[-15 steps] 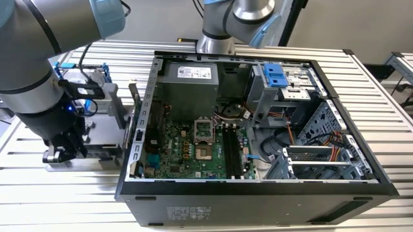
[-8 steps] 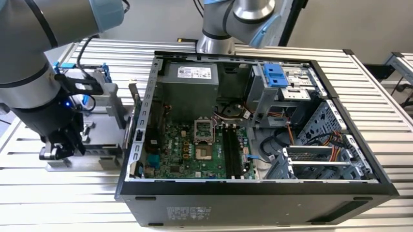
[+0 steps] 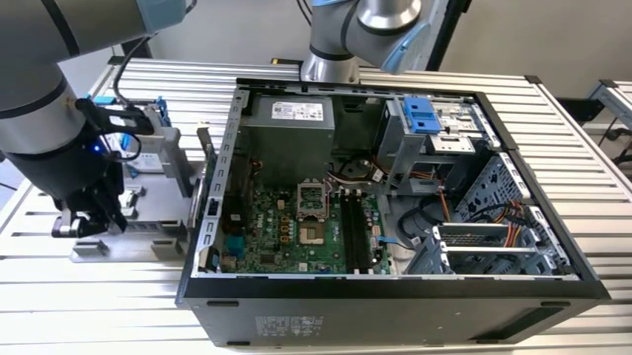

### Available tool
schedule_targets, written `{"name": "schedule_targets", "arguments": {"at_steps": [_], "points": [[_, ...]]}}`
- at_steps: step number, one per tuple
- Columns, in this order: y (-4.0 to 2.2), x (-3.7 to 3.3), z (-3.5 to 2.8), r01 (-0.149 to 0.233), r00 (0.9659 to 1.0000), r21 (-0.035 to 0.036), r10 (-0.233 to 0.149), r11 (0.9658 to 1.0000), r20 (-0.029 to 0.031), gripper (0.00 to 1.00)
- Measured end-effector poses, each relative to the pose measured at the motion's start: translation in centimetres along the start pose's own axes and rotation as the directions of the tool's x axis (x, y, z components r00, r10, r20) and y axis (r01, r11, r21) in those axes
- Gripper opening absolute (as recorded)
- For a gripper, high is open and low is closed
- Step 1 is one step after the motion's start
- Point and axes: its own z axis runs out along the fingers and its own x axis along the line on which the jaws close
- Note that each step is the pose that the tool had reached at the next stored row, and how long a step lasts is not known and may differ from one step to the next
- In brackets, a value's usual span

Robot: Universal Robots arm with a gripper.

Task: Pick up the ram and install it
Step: 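Pick up the ram and move it above insertion slot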

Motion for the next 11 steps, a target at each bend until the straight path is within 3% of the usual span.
{"name": "schedule_targets", "arguments": {"at_steps": [11], "points": [[0.00, -0.03, -2.23, 0.000, 1.0000, 0.0000, 0.000, 1.0000, 0.0000, 0.00]]}}
